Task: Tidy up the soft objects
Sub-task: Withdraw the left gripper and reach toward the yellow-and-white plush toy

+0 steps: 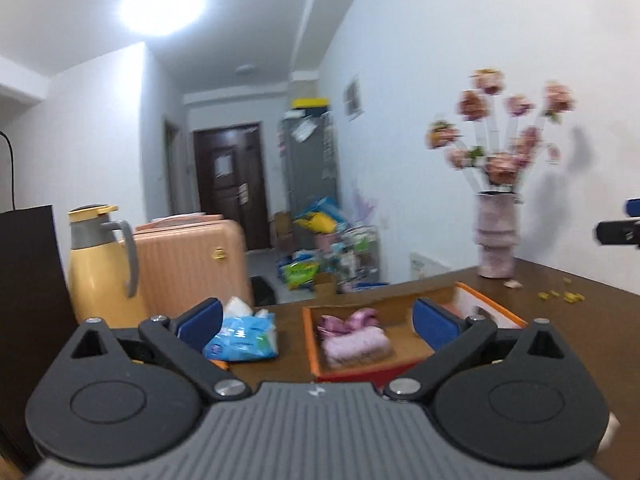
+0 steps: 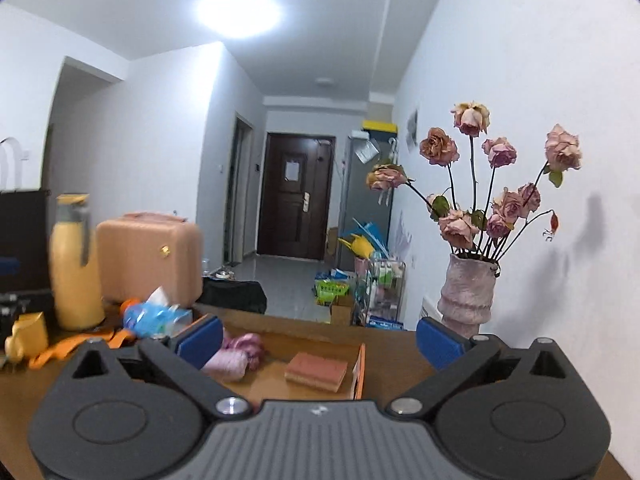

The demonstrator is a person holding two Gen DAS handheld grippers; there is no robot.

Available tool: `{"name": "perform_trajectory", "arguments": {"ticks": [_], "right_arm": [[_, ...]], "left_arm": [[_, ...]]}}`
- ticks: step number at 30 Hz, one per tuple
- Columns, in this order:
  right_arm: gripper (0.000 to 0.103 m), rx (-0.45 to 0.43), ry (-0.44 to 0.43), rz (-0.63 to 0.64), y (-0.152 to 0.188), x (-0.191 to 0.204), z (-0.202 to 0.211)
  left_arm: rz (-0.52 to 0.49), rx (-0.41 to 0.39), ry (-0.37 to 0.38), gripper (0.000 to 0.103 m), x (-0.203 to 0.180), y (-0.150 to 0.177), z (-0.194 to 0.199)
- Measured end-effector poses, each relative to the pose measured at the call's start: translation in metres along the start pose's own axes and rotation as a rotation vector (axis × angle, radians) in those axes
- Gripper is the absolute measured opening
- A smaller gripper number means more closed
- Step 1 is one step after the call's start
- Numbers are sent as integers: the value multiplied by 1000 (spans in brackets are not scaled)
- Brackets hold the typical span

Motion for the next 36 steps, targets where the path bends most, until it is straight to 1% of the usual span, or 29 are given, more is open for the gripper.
{"name": "perform_trajectory", "arguments": {"ticks": [1, 4, 6, 8, 10, 11, 13, 15, 18, 19, 22, 24, 26, 27, 28, 30, 32, 34, 36], "right_arm": [[103, -5, -4, 4, 12, 5, 10], [103, 18, -27, -25, 52, 17, 31], [103, 7, -39, -72, 75, 23, 46], [103, -24, -59, -106, 96, 30, 63], [103, -40, -87, -132, 116, 37, 77], [103, -27, -80, -147, 125, 39, 80], [103, 14, -72, -147, 139, 40, 81], [103, 60, -77, -114, 151, 42, 75], [103, 100, -21, -110, 162, 36, 66], [102, 110, -11, -124, 166, 33, 63], [99, 138, -28, -180, 177, 26, 53], [93, 157, -33, -203, 185, 21, 47], [90, 177, -33, -221, 191, 15, 40], [89, 189, -33, -231, 194, 11, 35], [88, 205, -35, -242, 197, 7, 30], [84, 231, -46, -262, 204, 3, 22], [81, 253, -69, -278, 208, 1, 14], [78, 268, -88, -286, 211, 2, 6], [73, 274, -110, -296, 212, 2, 0]], "left_arm": [[-18, -8, 20, 103, -5, 9, 9], [-66, 9, 31, 103, -20, 37, 33], [-53, 33, 42, 103, -25, 56, 47], [-26, 57, 38, 103, -25, 75, 60], [3, 106, 44, 103, -28, 92, 66], [10, 139, 59, 103, -32, 100, 66], [-2, 170, 69, 103, -35, 109, 63], [-18, 179, 68, 103, -42, 111, 58], [1, 190, 101, 103, -56, 108, 52], [8, 198, 118, 103, -62, 108, 49], [12, 218, 177, 103, -89, 107, 39], [4, 221, 231, 103, -110, 104, 31], [-1, 233, 272, 102, -130, 101, 21], [0, 240, 298, 100, -141, 100, 16], [0, 249, 319, 96, -151, 99, 10], [4, 252, 348, 90, -167, 97, 1], [18, 258, 379, 79, -181, 95, -9], [34, 281, 402, 76, -193, 95, -20], [52, 316, 431, 70, -205, 99, -33]]}}
Point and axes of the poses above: each gripper's, at about its wrist camera, not at the fingertips, and z roughly against the way its jaws point, x to its left, y to its underside, the point moved 10 cm from there along -z, roughly the way its jaws point, and after that the axes turned 11 degrees about -y, right-handed, at the moved point
